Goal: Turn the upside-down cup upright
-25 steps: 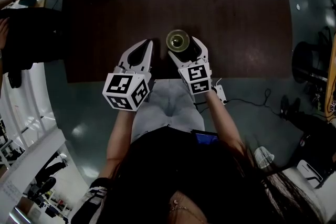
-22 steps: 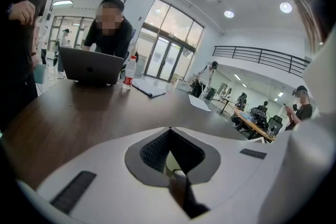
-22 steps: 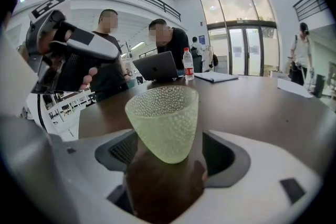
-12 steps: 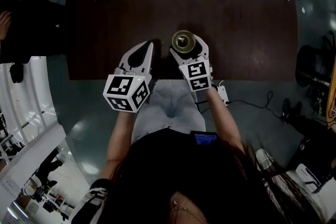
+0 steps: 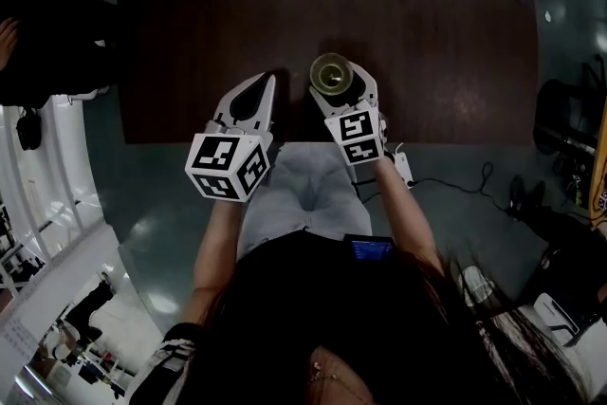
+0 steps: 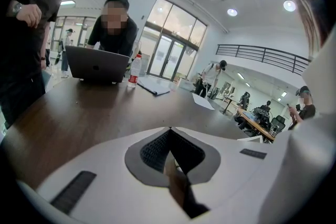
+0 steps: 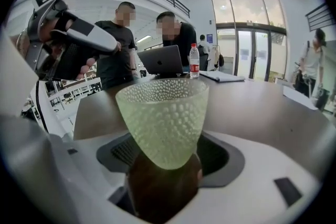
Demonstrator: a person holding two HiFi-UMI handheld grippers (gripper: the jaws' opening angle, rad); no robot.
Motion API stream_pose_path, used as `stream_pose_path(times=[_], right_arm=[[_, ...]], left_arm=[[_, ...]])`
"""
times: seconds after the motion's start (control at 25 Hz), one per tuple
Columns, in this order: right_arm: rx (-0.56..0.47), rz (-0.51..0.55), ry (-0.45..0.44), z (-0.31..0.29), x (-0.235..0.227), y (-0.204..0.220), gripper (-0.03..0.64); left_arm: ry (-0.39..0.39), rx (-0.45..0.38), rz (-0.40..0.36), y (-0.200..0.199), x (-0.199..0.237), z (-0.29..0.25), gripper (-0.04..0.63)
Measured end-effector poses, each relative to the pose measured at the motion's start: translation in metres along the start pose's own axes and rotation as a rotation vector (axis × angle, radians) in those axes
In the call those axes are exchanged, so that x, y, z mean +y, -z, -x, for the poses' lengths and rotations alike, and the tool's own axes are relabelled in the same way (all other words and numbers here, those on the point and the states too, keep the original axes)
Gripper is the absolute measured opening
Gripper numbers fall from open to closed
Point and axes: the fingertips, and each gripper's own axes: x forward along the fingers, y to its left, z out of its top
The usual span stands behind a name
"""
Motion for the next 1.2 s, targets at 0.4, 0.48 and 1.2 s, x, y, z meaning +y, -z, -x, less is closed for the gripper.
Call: stream_pose_path(times=[0.4, 0.48, 1.2], right_arm=[[0.088, 0.153, -0.005, 0.028, 0.003, -0.004, 0.354], [0.129, 0.216, -0.012, 0.033, 0.005, -0.002, 0.356], [0.497, 0.618, -0.100, 0.038, 0.017, 0.033, 0.356]], left_arm=[[0.017, -0.015, 0.015, -0.002, -0.002, 0.004, 0.002], [0.021, -0.018, 0.020, -0.001, -0.003, 0.005, 0.002], [0.040, -0.022, 0.059, 0.005, 0.001, 0.011, 0.002]])
